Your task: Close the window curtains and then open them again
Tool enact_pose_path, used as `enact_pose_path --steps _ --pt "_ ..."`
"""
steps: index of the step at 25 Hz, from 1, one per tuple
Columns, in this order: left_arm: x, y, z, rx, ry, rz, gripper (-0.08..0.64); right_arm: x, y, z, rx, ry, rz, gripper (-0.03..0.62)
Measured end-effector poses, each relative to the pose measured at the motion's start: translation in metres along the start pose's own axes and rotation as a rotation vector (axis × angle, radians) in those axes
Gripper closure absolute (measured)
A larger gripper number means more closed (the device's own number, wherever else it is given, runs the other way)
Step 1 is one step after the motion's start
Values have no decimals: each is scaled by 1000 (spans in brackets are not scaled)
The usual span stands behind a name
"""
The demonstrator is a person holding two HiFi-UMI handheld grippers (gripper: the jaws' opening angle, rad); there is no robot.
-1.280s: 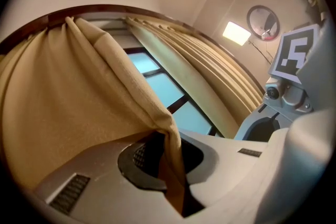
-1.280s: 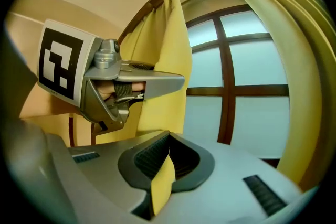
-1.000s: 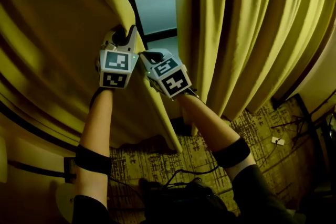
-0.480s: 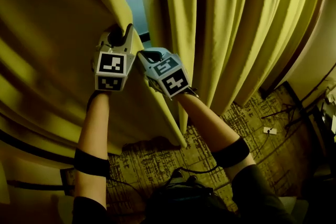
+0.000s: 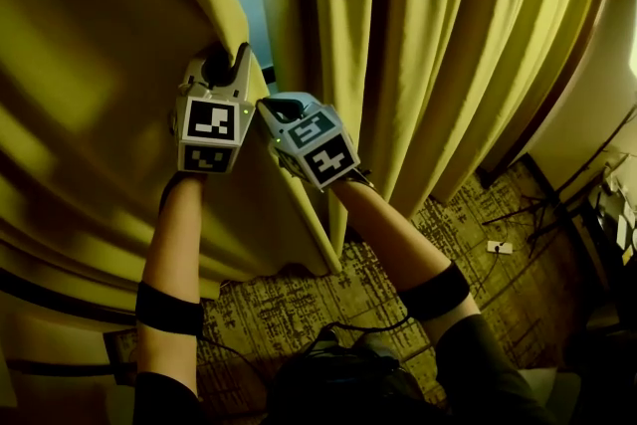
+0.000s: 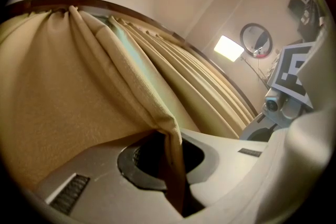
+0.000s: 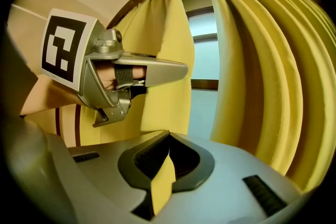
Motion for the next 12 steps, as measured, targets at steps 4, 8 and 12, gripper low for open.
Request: enact_pose_path --steps 4,8,12 --pt "6 5 6 8 -16 -5 532 11 -2 -6 -3 -9 0 588" --pt "15 9 6 29 -36 -5 532 18 2 -11 -6 -36 -3 588" --pt "16 2 -3 47 -56 36 532 12 2 -14 -15 -75 -6 588"
Point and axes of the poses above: the fingertips, and each gripper's own axes: x forward along the fingers, z to its left, y out of its underside, the point moved 4 cm from there along -x, backward along the fingers
